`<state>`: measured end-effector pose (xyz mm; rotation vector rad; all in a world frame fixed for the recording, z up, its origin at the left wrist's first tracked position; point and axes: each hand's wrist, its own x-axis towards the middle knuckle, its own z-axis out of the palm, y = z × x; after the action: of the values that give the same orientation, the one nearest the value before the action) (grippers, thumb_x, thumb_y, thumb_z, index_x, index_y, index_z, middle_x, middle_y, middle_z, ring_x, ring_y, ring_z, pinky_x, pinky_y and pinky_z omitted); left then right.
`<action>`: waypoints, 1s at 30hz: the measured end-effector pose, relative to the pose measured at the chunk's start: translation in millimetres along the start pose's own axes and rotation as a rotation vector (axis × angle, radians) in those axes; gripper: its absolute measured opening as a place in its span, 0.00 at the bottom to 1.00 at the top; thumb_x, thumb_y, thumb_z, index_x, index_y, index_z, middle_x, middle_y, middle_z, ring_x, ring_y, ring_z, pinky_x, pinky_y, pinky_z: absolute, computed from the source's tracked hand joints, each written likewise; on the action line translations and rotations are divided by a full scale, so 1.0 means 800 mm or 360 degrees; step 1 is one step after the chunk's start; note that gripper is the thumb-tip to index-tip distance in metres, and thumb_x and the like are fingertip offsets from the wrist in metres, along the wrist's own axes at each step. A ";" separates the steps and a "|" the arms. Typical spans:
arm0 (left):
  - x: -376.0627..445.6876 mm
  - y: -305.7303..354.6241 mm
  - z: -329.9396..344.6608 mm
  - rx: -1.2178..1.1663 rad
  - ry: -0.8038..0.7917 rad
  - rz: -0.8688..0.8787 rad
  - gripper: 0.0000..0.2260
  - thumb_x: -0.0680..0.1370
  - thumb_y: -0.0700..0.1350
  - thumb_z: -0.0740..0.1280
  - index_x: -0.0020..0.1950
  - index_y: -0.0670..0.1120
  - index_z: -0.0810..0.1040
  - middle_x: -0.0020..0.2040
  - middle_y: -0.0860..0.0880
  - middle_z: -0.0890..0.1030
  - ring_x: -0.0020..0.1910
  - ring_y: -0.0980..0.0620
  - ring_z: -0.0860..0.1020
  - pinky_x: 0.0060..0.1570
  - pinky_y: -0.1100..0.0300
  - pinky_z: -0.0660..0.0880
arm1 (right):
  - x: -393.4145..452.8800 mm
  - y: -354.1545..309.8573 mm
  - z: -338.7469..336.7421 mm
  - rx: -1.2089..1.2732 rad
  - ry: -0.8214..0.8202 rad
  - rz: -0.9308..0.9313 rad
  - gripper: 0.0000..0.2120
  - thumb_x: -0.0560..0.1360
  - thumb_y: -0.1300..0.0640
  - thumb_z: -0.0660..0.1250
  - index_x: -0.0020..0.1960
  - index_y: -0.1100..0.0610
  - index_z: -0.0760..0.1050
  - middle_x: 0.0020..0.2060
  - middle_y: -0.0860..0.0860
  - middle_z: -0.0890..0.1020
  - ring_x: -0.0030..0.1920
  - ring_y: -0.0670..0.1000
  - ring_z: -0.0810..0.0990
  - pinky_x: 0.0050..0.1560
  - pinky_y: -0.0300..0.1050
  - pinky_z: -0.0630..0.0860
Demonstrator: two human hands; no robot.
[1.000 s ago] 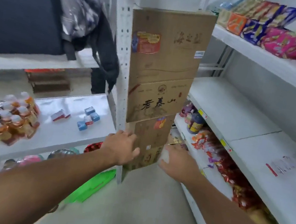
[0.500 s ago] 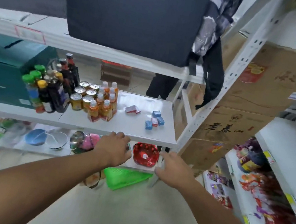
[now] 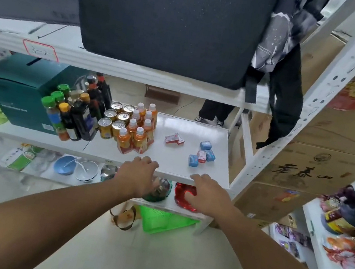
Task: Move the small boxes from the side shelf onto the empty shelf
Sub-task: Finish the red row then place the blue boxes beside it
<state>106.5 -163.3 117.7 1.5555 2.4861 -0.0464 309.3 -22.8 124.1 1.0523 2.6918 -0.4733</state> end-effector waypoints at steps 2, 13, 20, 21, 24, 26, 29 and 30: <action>0.026 0.008 -0.002 0.0044 -0.0029 0.0002 0.29 0.81 0.59 0.68 0.80 0.53 0.68 0.76 0.48 0.73 0.72 0.43 0.72 0.66 0.42 0.76 | 0.022 0.020 -0.006 0.0029 0.0035 -0.0006 0.31 0.77 0.36 0.64 0.77 0.46 0.67 0.63 0.50 0.76 0.63 0.54 0.77 0.60 0.55 0.80; 0.153 0.043 0.017 -0.0056 -0.0078 -0.0102 0.29 0.82 0.56 0.69 0.81 0.50 0.66 0.74 0.46 0.75 0.71 0.42 0.75 0.63 0.42 0.79 | 0.134 0.093 0.017 0.0136 -0.0132 -0.0039 0.32 0.78 0.36 0.63 0.79 0.46 0.65 0.67 0.51 0.74 0.67 0.56 0.76 0.65 0.58 0.78; 0.239 0.021 0.057 -0.0124 -0.0051 -0.0144 0.27 0.80 0.56 0.69 0.77 0.48 0.69 0.68 0.45 0.77 0.65 0.42 0.77 0.57 0.44 0.80 | 0.189 0.081 0.026 0.0196 -0.0142 -0.0068 0.33 0.79 0.37 0.65 0.80 0.46 0.65 0.74 0.50 0.73 0.72 0.55 0.74 0.70 0.58 0.75; 0.252 0.016 0.067 -0.0122 -0.0037 -0.0139 0.26 0.80 0.56 0.69 0.75 0.48 0.70 0.67 0.45 0.77 0.64 0.42 0.77 0.56 0.45 0.79 | 0.197 0.078 0.030 0.0201 -0.0128 -0.0061 0.33 0.79 0.37 0.65 0.80 0.46 0.65 0.75 0.51 0.73 0.72 0.55 0.74 0.70 0.58 0.75; 0.282 0.002 0.093 -0.0148 -0.0022 -0.0106 0.24 0.80 0.55 0.70 0.72 0.47 0.72 0.67 0.44 0.77 0.64 0.42 0.77 0.57 0.45 0.80 | 0.215 0.066 0.043 0.0196 -0.0139 0.0023 0.32 0.79 0.38 0.64 0.80 0.47 0.66 0.73 0.52 0.74 0.70 0.56 0.75 0.68 0.58 0.76; 0.308 -0.013 0.100 -0.0166 -0.0011 -0.0052 0.24 0.80 0.55 0.70 0.73 0.47 0.71 0.69 0.43 0.76 0.64 0.41 0.77 0.59 0.44 0.80 | 0.227 0.055 0.046 0.0216 -0.0150 0.0097 0.31 0.79 0.39 0.64 0.80 0.47 0.66 0.72 0.52 0.73 0.70 0.56 0.75 0.68 0.58 0.76; 0.349 -0.035 0.097 -0.0216 -0.0037 0.0003 0.25 0.80 0.53 0.69 0.75 0.47 0.70 0.69 0.43 0.75 0.64 0.41 0.77 0.58 0.44 0.80 | 0.249 0.039 0.049 0.0226 -0.0150 0.0175 0.31 0.79 0.39 0.63 0.80 0.47 0.66 0.72 0.52 0.73 0.71 0.56 0.74 0.68 0.57 0.75; 0.360 -0.040 0.097 -0.0234 -0.0056 0.0018 0.25 0.80 0.52 0.69 0.75 0.47 0.69 0.69 0.43 0.75 0.64 0.40 0.76 0.58 0.44 0.80 | 0.254 0.035 0.049 0.0219 -0.0155 0.0187 0.30 0.79 0.40 0.63 0.80 0.47 0.66 0.72 0.52 0.74 0.70 0.56 0.75 0.67 0.57 0.75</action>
<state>-31.4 66.9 -15.9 1.4960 2.3945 0.1078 184.7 107.9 18.8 1.1839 2.5262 -0.6769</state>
